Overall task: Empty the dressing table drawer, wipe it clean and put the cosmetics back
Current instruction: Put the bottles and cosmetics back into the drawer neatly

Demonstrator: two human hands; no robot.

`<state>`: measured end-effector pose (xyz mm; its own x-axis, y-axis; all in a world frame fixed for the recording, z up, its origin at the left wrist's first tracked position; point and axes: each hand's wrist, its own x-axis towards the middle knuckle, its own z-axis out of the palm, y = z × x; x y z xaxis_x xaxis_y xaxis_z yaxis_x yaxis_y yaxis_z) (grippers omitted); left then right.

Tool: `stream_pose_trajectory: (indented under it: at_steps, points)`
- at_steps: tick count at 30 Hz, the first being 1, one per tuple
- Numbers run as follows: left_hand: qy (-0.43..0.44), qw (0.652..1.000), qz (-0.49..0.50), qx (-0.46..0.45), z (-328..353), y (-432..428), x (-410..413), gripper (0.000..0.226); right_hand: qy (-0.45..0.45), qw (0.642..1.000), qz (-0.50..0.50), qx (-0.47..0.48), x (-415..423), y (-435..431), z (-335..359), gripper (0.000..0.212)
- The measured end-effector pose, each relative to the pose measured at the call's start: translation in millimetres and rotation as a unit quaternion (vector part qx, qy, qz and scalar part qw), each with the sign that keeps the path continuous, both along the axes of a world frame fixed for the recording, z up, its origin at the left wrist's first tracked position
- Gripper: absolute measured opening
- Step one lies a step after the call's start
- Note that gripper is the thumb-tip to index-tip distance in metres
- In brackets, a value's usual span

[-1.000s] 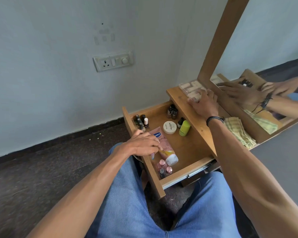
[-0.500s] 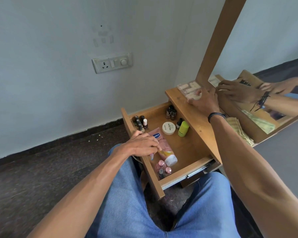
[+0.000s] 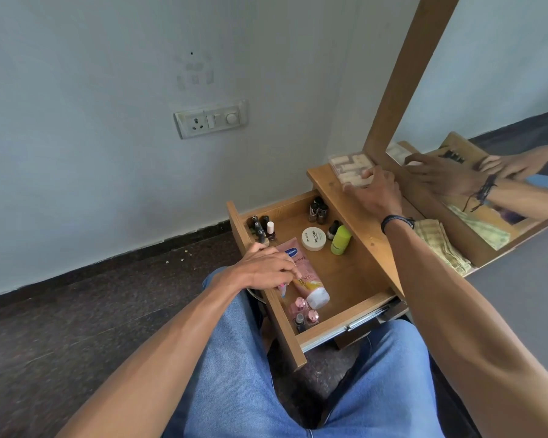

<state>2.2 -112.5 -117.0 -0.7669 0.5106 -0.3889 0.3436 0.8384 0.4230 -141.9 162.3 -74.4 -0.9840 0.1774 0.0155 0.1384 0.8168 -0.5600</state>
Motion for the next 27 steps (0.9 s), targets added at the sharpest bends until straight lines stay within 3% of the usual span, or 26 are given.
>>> stream_pose_trajectory:
  at_steps: [9,15,19,24,27]
  points:
    - [-0.001,1.000,0.004,0.006,0.4,0.7,0.5,0.038,0.098,0.993,-0.036,-0.058,59.3,-16.7,11.1,0.052]
    - [-0.001,1.000,0.001,0.001,2.0,0.2,0.3,0.040,0.096,0.993,-0.003,-0.073,143.8,-29.4,13.8,0.052]
    - [0.010,1.000,-0.007,-0.006,0.1,-0.7,1.4,0.047,0.070,0.996,0.027,-0.039,198.8,-40.5,11.7,0.056]
    - [0.026,0.999,-0.025,-0.039,-3.2,0.1,2.1,0.038,0.084,0.995,0.041,0.031,239.9,-46.0,-11.4,0.069]
    - [0.029,0.999,-0.022,-0.040,-4.0,0.9,2.6,0.037,0.104,0.993,0.018,0.057,248.4,-40.9,-22.0,0.066]
